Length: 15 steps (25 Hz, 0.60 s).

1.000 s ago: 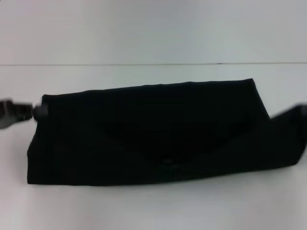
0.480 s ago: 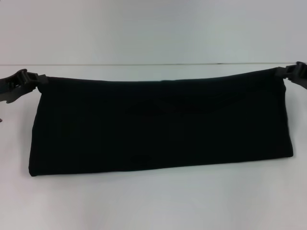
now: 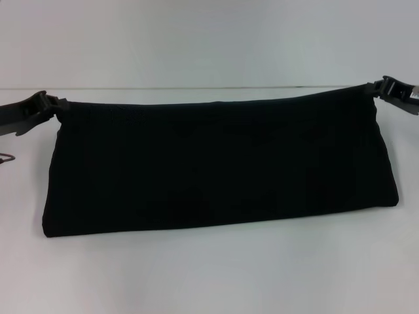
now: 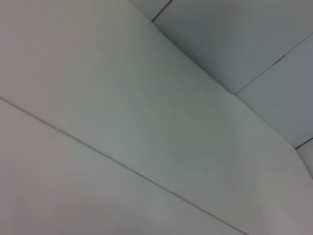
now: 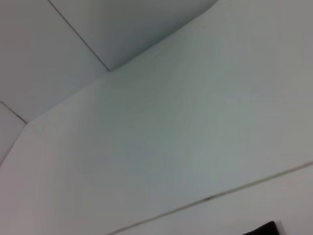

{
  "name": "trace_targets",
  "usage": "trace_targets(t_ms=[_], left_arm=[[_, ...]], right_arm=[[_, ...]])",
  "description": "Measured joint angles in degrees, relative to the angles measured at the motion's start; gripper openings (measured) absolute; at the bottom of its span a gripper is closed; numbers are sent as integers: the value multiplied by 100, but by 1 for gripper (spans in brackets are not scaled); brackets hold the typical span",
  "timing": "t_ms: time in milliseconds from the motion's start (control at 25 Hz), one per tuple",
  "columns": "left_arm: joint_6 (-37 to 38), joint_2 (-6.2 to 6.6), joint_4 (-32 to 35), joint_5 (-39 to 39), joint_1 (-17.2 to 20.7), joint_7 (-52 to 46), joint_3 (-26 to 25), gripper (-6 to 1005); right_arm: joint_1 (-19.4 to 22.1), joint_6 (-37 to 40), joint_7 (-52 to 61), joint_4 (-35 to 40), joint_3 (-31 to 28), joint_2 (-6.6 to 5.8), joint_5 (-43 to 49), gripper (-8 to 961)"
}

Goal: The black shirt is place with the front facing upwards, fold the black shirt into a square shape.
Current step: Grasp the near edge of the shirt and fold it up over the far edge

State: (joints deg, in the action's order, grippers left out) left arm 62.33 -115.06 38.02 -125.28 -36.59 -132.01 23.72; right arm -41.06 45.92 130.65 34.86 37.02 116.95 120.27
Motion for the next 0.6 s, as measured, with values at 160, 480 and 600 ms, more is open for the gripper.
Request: trace_targets(t_ms=[160,480,600], left_arm=[[-183,-10,-35,-17,-73,-48,27,169],[-388,-51,-19,-21,-149,-78,41,179],[-549,-51,-37,-51,-211,-120,258,183]], right_arm=[[-91,-94,-26,-2,49,-2,13,19],[-320,-465,9,-112,330,-38,63,20],[-424,-677,10,-364,382,-98,108,20]])
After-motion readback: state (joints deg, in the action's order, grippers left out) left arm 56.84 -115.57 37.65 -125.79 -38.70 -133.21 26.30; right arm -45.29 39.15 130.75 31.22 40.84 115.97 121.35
